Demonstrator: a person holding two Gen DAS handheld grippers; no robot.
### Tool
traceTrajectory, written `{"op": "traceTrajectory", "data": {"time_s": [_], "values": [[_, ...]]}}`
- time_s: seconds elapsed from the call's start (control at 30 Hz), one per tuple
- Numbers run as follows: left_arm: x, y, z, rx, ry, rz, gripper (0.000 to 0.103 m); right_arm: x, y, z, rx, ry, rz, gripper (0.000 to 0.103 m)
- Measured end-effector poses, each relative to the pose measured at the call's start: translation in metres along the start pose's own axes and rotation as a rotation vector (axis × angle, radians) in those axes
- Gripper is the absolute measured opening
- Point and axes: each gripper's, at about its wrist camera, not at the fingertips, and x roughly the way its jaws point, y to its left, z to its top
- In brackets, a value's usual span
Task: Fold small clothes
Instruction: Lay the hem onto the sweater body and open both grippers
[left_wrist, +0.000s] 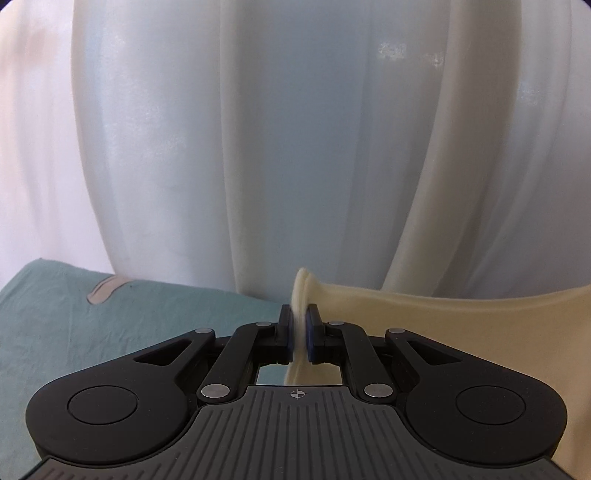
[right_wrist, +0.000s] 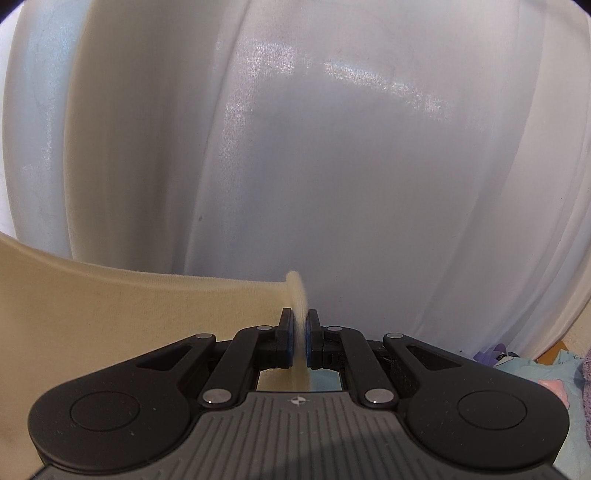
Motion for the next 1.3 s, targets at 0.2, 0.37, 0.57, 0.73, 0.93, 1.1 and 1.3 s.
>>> {"op": "traceTrajectory", "data": {"time_s": [0.2, 0.37, 0.57, 0.73, 0.93, 1.1, 1.3], "values": [[0.007, -0.007, -0.015, 0.036, 0.012, 0.050, 0.021, 0.009, 0.005, -0.007, 0.034, 0.003, -0.047, 0.007], [0.004, -0.019, -0.029, 0.036, 0.010, -0.085, 0.047, 0.008, 0.031, -0.014, 0.094, 0.042, 0.225, 0.014], [0.041, -0.034, -0.057, 0.077, 0.051, -0.026, 0.062, 0.034, 0.054, -0.039, 0.065, 0.116, 0.323, 0.015], [0.050, -0.009, -0.063, -0.060, 0.076, -0.098, 0.072, 0.031, 0.000, -0.056, 0.224, 0.116, 0.207, 0.002], [0.048, -0.004, -0.065, -0.085, 0.072, -0.116, 0.072, 0.025, -0.056, -0.077, 0.450, 0.120, 0.152, 0.000], [0.048, 0.002, -0.063, -0.131, 0.065, -0.142, 0.072, 0.029, -0.037, -0.069, 0.331, 0.141, 0.109, 0.000], [0.027, 0.021, -0.064, -0.191, 0.098, -0.096, 0.086, -0.013, -0.029, -0.059, 0.208, 0.098, 0.018, 0.031]]}}
